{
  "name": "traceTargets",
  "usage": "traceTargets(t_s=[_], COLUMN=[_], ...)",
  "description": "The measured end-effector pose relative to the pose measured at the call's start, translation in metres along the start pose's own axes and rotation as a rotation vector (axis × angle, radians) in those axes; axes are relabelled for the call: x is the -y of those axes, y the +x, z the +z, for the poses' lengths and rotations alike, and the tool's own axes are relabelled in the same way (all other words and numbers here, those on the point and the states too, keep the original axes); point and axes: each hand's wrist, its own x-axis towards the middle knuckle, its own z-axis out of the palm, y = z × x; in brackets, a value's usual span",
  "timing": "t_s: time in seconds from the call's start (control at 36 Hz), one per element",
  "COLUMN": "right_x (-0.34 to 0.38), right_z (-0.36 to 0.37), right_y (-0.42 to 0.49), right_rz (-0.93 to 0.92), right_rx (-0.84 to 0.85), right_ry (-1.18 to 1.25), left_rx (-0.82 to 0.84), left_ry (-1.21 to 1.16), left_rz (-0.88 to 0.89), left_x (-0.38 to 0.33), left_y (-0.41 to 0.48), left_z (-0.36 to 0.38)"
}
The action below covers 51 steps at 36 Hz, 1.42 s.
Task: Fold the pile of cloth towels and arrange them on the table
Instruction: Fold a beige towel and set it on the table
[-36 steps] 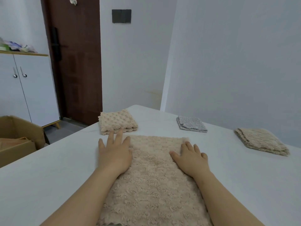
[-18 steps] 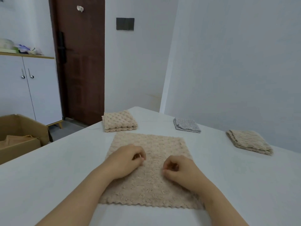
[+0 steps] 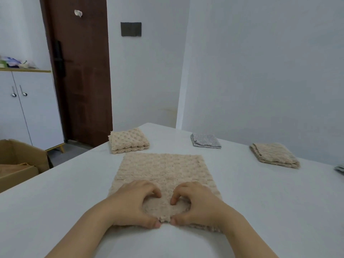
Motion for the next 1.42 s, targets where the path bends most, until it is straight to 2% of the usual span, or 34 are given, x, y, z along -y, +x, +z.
traceTargets(t_s=[0.14, 0.33, 0.53, 0.61, 0.69, 0.81, 0.89, 0.97, 1.14, 1.42], right_x=[0.002, -0.001, -0.009, -0.013, -0.021, -0.036, -0.041, -0.045, -0.047, -0.052], right_z=[-0.001, -0.008, -0.021, -0.025, -0.028, -0.026, -0.023, -0.018, -0.014, -0.013], right_y=[0.005, 0.004, -0.002, -0.004, -0.007, -0.011, -0.012, -0.010, -0.005, -0.004], right_rz=[0.030, 0.082, 0.190, 0.230, 0.328, 0.352, 0.354, 0.380, 0.396, 0.495], right_rx=[-0.132, -0.153, -0.254, -0.324, -0.368, -0.501, -0.544, -0.549, -0.571, -0.586], right_ry=[-0.075, -0.190, -0.228, -0.195, -0.055, 0.286, 0.455, 0.546, 0.492, 0.458], left_rx=[-0.175, -0.381, -0.668, -0.735, -0.690, -0.422, -0.332, -0.381, -0.666, -0.529], left_ry=[0.007, -0.046, -0.426, -0.549, -0.571, -0.575, -0.650, -0.653, -0.561, -0.262], left_rz=[0.005, -0.162, -0.207, -0.257, -0.334, -0.435, -0.464, -0.458, -0.376, -0.357], left_x=[0.002, 0.018, 0.022, 0.023, 0.031, 0.041, 0.044, 0.045, 0.041, 0.036], left_y=[-0.001, -0.008, -0.005, -0.002, 0.000, -0.004, -0.009, -0.008, 0.008, 0.016], left_z=[-0.004, -0.016, -0.019, -0.019, -0.019, -0.020, -0.022, -0.022, -0.012, -0.007])
